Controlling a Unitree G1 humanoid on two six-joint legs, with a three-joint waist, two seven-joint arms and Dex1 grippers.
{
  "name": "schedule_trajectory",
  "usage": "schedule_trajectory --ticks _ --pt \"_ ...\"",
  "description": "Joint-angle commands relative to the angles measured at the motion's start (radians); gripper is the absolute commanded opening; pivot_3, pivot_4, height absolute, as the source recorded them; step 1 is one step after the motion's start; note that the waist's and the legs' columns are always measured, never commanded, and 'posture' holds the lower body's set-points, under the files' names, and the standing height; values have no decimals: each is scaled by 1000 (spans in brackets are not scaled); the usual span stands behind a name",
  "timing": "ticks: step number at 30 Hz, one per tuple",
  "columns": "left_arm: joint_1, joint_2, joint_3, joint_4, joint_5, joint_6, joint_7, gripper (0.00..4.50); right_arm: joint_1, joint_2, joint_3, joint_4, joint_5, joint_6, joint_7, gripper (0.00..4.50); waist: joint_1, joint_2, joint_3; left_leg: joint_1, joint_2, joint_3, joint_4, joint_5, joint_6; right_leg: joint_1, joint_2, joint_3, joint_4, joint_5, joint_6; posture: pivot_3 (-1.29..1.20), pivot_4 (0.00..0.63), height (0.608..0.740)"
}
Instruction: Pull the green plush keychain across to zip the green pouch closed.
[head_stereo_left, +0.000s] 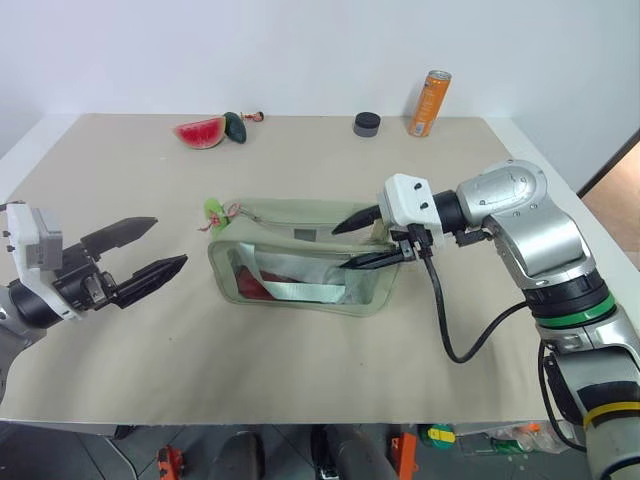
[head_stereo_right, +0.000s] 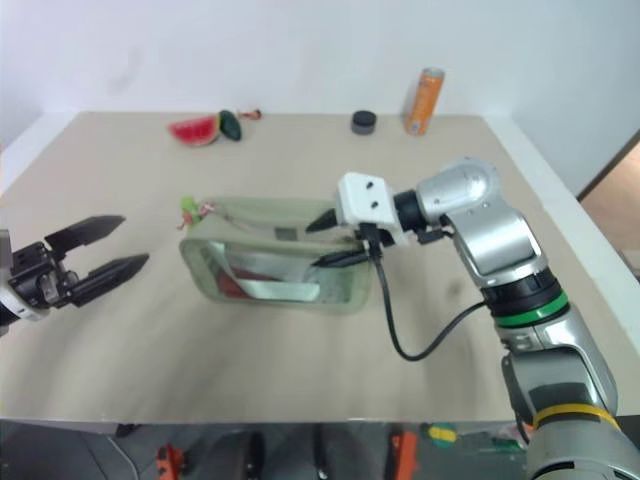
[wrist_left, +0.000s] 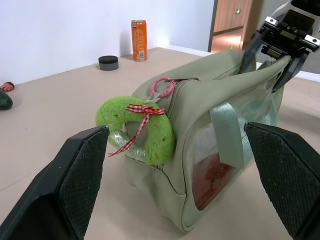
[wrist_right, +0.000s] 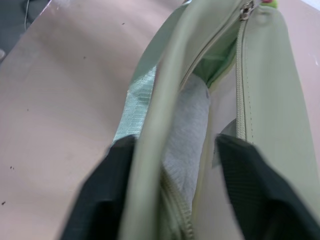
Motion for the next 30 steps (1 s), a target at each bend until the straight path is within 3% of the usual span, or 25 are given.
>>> schedule_trajectory --ticks 1,7,16,24,28,30 --pt "-29 16 7 -2 -13 -3 -4 4500 -19 -28 -102 -64 92 85 6 4159 1 0 0 0 0 0 0 0 0 0 0 0 0 0 0 0 150 740" --pt "-65 12 -24 26 2 -7 -10 4500 43 -79 -276 -136 344 280 35 4159 9 1 0 -1 0 0 0 0 0 0 0 0 -1 0 0 0 150 740" --pt "-86 23 -42 53 10 -3 -35 4500 307 -205 -355 -205 306 284 -52 4159 10 1 0 0 -1 1 0 0 0 0 -1 1 0 0 0 0 150 740" --pt "-127 13 -56 70 -22 12 -41 4500 379 -201 -333 -239 277 267 -121 4159 11 1 0 0 1 1 0 0 0 0 3 0 0 0 0 0 150 740" --pt "-154 13 -58 40 -70 40 -39 4500 378 -199 -329 -240 278 267 -127 3082 11 1 0 0 4 2 1 0 -1 0 5 0 0 0 0 0 150 740" --pt "-161 11 -61 17 -98 54 -37 4500 373 -196 -325 -237 278 266 -129 2219 11 1 0 0 5 2 0 0 -1 0 6 0 0 0 0 0 150 740"
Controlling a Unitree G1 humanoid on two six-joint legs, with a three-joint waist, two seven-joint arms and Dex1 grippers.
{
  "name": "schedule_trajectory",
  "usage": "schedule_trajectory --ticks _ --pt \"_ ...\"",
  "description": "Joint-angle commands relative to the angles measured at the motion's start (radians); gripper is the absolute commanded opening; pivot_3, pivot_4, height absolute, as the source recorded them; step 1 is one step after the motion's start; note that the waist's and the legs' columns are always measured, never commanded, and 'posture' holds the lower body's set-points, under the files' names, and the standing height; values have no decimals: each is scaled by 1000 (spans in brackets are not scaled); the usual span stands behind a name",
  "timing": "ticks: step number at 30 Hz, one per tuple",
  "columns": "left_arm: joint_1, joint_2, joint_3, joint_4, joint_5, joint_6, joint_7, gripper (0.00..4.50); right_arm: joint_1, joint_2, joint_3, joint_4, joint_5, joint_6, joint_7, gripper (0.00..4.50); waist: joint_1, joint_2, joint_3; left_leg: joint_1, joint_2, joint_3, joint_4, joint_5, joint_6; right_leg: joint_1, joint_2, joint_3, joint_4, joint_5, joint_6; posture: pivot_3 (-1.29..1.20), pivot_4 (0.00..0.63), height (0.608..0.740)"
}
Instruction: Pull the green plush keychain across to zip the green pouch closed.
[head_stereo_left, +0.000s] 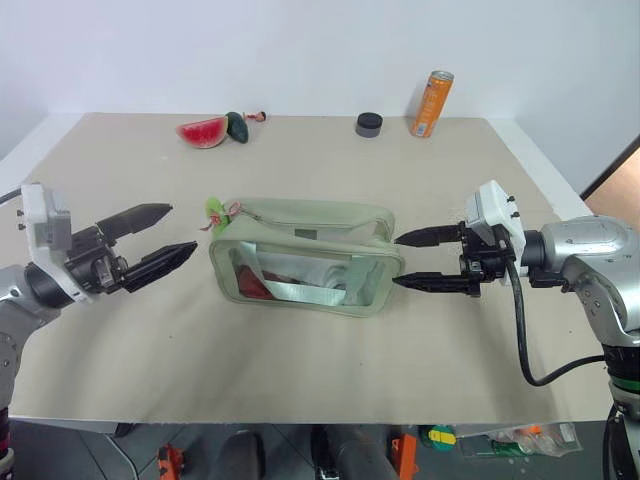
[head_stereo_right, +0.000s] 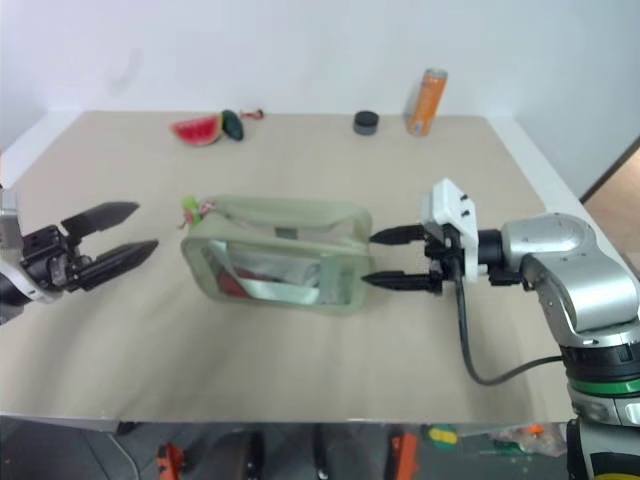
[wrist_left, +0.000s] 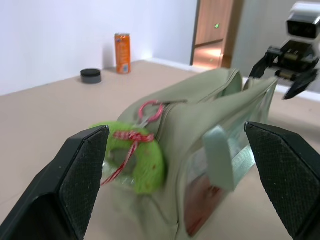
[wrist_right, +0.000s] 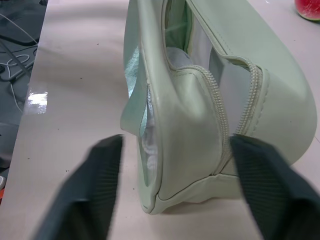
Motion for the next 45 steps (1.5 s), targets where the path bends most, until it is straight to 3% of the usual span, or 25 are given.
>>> schedule_trajectory --ticks 1,6,7,13,22,30,45 --pt "-24 3 4 -70 -67 24 3 4500 -10 -2 -4 -27 3 -15 -4 1919 0 0 0 0 0 0 0 0 0 0 0 0 0 0 0 0 150 740" --pt "-8 15 -28 -136 -108 60 -18 4500 -14 4 16 -18 -4 -33 6 187 0 0 0 1 2 0 0 0 0 0 2 0 0 0 0 0 150 740" --pt "-5 21 -31 -141 -106 60 -24 4500 -15 4 18 -16 -4 -37 8 24 0 0 0 1 2 0 0 0 0 0 2 0 0 0 0 0 150 740" --pt "-30 21 -7 -100 -87 42 -7 4500 -22 12 32 -6 -15 -51 7 24 0 0 0 1 3 0 0 0 0 0 4 0 0 0 0 0 150 740" --pt "-185 -30 93 205 -56 36 227 4500 -24 21 40 -5 -34 -56 -6 24 -3 0 0 3 4 0 0 0 0 0 7 -1 0 1 -1 0 150 740" --pt "-138 -35 -64 253 105 40 222 4500 -13 24 38 -12 -35 -59 -14 24 -3 0 0 2 5 1 0 0 -1 0 5 0 0 1 -1 0 150 740" --pt "-243 -94 -165 316 156 93 208 4500 21 11 16 -38 -22 -52 -32 24 -2 0 0 2 4 1 0 0 -1 0 6 0 1 2 -2 0 150 740"
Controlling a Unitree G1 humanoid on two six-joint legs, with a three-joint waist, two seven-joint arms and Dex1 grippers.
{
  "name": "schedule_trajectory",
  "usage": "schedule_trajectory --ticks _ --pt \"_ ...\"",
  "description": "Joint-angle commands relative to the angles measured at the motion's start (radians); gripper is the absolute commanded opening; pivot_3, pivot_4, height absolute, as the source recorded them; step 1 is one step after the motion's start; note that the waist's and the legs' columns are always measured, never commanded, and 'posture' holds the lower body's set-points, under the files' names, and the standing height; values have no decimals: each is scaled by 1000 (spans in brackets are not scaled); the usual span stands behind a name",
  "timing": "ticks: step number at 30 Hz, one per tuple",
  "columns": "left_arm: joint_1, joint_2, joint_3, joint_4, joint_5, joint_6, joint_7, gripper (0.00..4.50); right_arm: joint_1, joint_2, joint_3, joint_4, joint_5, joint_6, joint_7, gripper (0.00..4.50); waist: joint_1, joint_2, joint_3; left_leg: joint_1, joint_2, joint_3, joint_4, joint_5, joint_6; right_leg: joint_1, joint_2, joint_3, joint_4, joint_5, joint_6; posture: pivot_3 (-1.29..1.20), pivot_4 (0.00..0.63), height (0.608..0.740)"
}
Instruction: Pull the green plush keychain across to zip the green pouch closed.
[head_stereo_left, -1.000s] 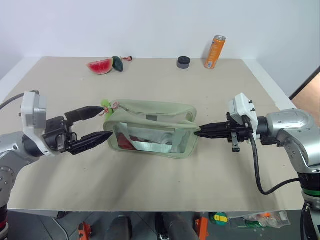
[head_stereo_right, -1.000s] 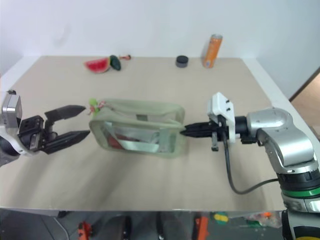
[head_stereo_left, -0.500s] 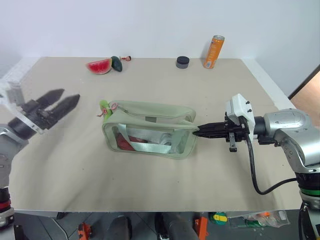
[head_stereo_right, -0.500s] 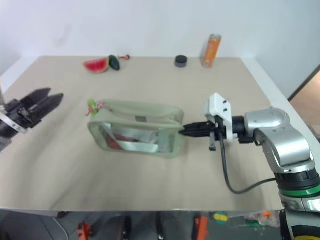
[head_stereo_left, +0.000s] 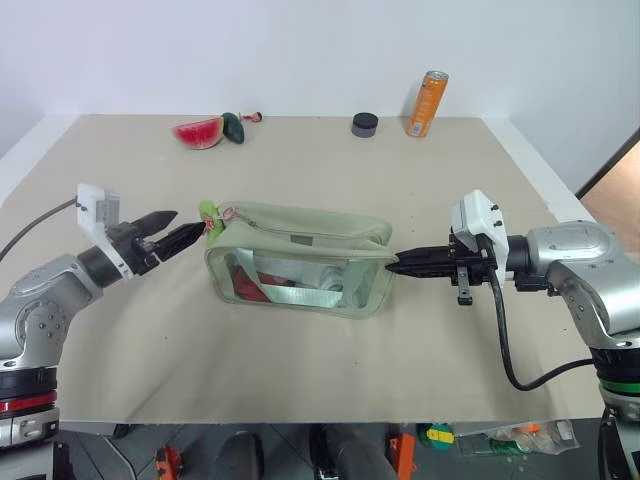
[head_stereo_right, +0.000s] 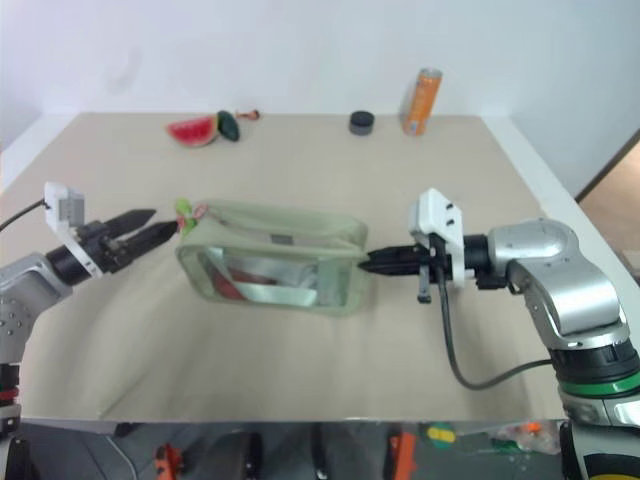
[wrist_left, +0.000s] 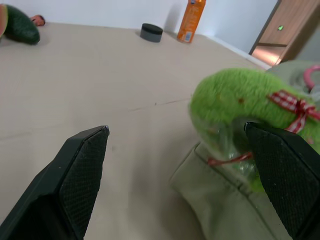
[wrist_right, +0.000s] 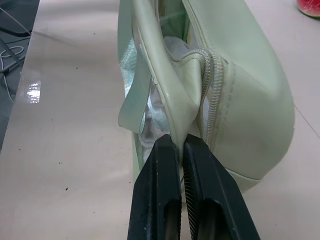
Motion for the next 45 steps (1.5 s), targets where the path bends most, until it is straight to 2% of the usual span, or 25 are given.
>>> schedule_trajectory --ticks 1,5,8,9,15,17,19,27,32,37,43,45 --pt "-37 -8 -13 2 14 5 -8 4500 5 -11 -26 -37 13 -2 -5 24 0 0 0 0 0 0 0 0 0 0 0 0 0 0 0 0 150 740" --pt "-52 -29 -31 -6 19 16 -11 4500 11 -11 -30 -41 14 -1 -8 24 0 0 0 0 0 0 0 0 0 0 -1 0 0 0 0 0 150 740" --pt "-58 -43 -38 -5 23 6 -24 3798 13 -11 -26 -41 11 -3 -13 0 0 0 0 0 0 0 0 0 0 0 -1 1 0 0 1 0 150 740" --pt "-60 -46 -34 -3 23 2 -25 3322 14 -11 -26 -42 12 -3 -14 0 0 0 0 0 0 0 0 0 0 0 0 0 0 0 1 0 150 740" --pt "-79 -52 6 16 7 9 -20 1390 18 -11 -30 -47 16 1 -18 0 0 0 0 0 0 0 0 0 0 0 0 0 0 0 1 0 150 740" --pt "-85 -57 16 19 0 12 -11 595 16 -11 -28 -45 15 0 -18 0 0 0 0 0 -1 0 0 0 0 0 0 0 0 0 1 0 150 740" --pt "-92 -65 21 18 -4 8 -5 29 12 -10 -24 -42 12 -2 -18 0 0 0 0 0 0 0 0 0 0 0 0 0 0 0 1 0 150 740" --pt "-166 -102 27 -28 -11 -9 27 7 -2 -8 -17 -33 7 -5 -13 0 0 0 0 0 -1 0 1 0 -1 0 0 0 0 1 1 0 150 740" --pt "-248 -101 -40 -157 -44 26 -16 7 -6 -3 -13 -34 4 -5 -16 0 1 0 0 -1 -1 0 1 1 -2 0 -1 0 0 1 2 0 150 740" --pt "-260 -57 -141 -202 16 37 -77 7 -3 1 -15 -40 3 -3 -23 0 -2 0 0 0 -2 0 0 1 -2 0 -2 2 0 1 2 0 150 740" --pt "-234 -31 -178 -153 102 -7 -112 7 12 -1 -28 -54 7 4 -35 0 0 0 0 0 -2 0 1 1 -2 0 0 1 0 1 2 0 150 740" --pt "-234 -32 -169 -135 104 -1 -114 710 16 -3 -30 -59 9 6 -36 0 0 0 0 0 -2 0 1 1 -2 0 0 0 0 1 2 0 150 740"
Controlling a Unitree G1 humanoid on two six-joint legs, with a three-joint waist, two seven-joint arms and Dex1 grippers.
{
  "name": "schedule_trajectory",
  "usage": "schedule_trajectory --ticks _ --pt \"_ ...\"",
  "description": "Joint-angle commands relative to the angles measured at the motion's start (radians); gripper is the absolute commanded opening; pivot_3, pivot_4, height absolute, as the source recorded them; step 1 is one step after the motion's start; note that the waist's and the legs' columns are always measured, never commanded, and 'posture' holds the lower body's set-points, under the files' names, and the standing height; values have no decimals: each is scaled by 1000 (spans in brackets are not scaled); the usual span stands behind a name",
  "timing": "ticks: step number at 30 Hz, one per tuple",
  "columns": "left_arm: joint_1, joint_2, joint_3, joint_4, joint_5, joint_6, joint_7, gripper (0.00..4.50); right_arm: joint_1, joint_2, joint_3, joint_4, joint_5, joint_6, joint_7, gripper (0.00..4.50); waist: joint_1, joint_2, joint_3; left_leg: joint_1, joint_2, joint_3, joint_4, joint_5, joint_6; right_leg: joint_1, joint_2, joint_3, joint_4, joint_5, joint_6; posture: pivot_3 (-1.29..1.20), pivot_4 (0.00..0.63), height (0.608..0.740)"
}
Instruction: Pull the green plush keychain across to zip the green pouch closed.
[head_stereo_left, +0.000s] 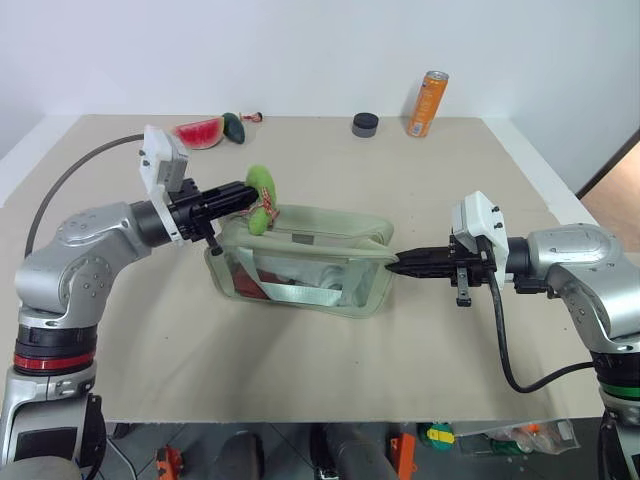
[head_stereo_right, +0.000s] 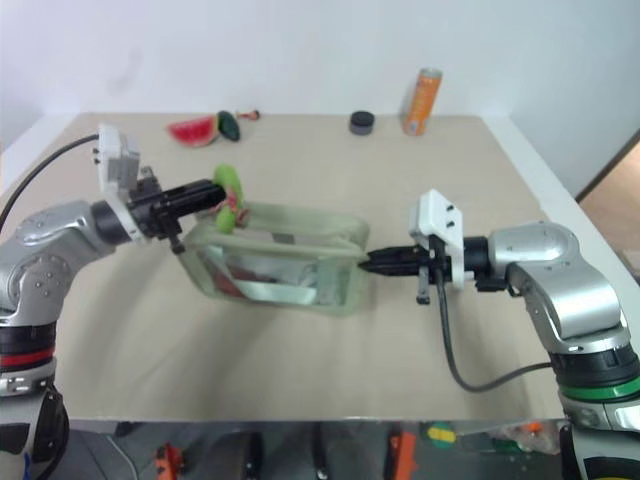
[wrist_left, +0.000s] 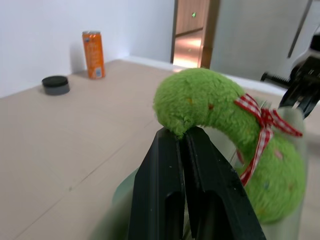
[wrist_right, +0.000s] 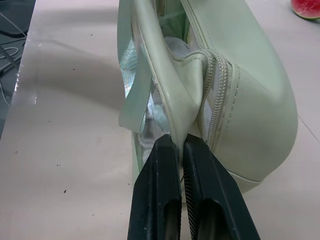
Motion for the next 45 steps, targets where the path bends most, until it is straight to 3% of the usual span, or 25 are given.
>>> schedule_trajectory --ticks 1,11,12,17,21,29,37,38,45 --pt "-5 14 18 15 11 -9 -9 992 6 -8 -22 -40 12 1 -9 0 0 0 0 0 0 0 0 0 0 0 0 0 0 0 0 0 150 740" --pt "0 15 75 -9 -35 -6 -14 4403 -16 -6 -10 -29 8 -2 -4 0 0 0 0 0 0 0 0 0 0 0 0 0 0 0 0 0 150 740" --pt "3 18 94 -11 -45 -6 -14 4463 -17 -5 -8 -28 7 -2 -3 0 -1 0 0 0 0 0 0 0 0 0 0 0 0 0 0 0 150 740" --pt "28 53 262 45 -127 0 -15 4463 -22 -4 -2 -25 6 -3 1 0 -3 0 0 0 1 0 0 0 0 0 0 0 0 0 0 0 150 740" --pt "145 105 301 3 -137 -15 -98 4463 -29 -2 3 -17 2 -6 4 0 -6 0 0 0 1 0 -1 0 0 0 0 0 0 0 0 0 150 740" --pt "351 128 238 -91 -106 -25 -179 4463 -34 3 11 -13 -1 -8 5 0 -7 0 0 0 2 1 0 0 -1 0 -2 0 0 0 0 0 150 740" --pt "361 62 169 -80 -72 -40 -134 4463 -41 1 14 -10 -1 -7 4 0 -7 0 0 0 1 1 0 0 0 0 0 0 0 0 0 0 150 740" --pt "356 59 167 -76 -78 -38 -138 3937 -41 -1 12 -9 -1 -7 5 0 -7 0 0 0 1 1 0 0 0 0 0 0 0 0 0 0 150 740" --pt "327 43 184 -74 -144 -28 -162 1601 -31 -8 5 -15 0 -3 2 0 -7 0 0 0 1 1 0 0 0 0 1 0 0 0 0 0 150 740"
